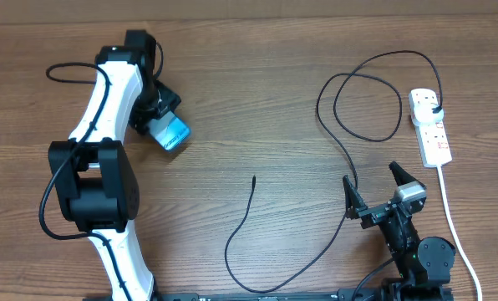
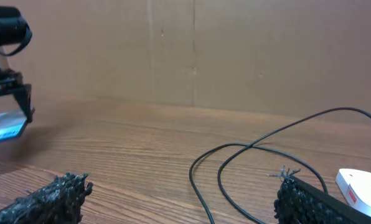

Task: Plug charger to phone and switch on socket
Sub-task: 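Lift the phone and tilt it upright with the left gripper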

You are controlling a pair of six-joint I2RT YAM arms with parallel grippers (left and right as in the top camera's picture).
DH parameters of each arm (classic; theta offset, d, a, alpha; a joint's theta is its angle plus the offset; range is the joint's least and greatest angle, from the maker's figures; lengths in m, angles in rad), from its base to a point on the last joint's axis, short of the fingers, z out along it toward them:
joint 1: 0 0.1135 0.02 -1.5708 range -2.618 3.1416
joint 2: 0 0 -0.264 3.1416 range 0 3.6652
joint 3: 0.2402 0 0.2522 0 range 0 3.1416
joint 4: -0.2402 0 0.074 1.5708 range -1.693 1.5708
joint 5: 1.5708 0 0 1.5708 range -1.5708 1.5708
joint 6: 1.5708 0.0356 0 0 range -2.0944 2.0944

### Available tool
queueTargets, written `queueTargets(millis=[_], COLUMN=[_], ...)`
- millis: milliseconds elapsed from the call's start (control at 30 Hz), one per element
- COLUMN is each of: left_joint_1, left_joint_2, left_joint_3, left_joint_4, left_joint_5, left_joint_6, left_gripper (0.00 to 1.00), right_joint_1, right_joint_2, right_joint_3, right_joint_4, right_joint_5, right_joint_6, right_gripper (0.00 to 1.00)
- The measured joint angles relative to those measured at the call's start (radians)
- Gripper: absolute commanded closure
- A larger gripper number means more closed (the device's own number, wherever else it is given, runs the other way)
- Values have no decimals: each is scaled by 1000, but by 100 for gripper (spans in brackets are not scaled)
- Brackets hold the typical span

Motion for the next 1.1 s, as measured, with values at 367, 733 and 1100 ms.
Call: queueTargets(millis=[367, 733, 1100], left_joint_1=[0, 0, 0], left_joint_2=[0, 0, 0], left_joint_3=[83, 83, 83], left_joint_4=[1, -37, -40], left_joint_5=[459, 997, 1367], left_joint_6=[21, -37, -174], left_gripper=[96, 96, 96], right_joint_1=[0, 0, 0], right_joint_2=[0, 0, 0], right_joint_3=[0, 0, 0], right_joint_4=[0, 0, 0], right_joint_5=[0, 0, 0], right_joint_6=[0, 0, 0], right_gripper=[0, 0, 0])
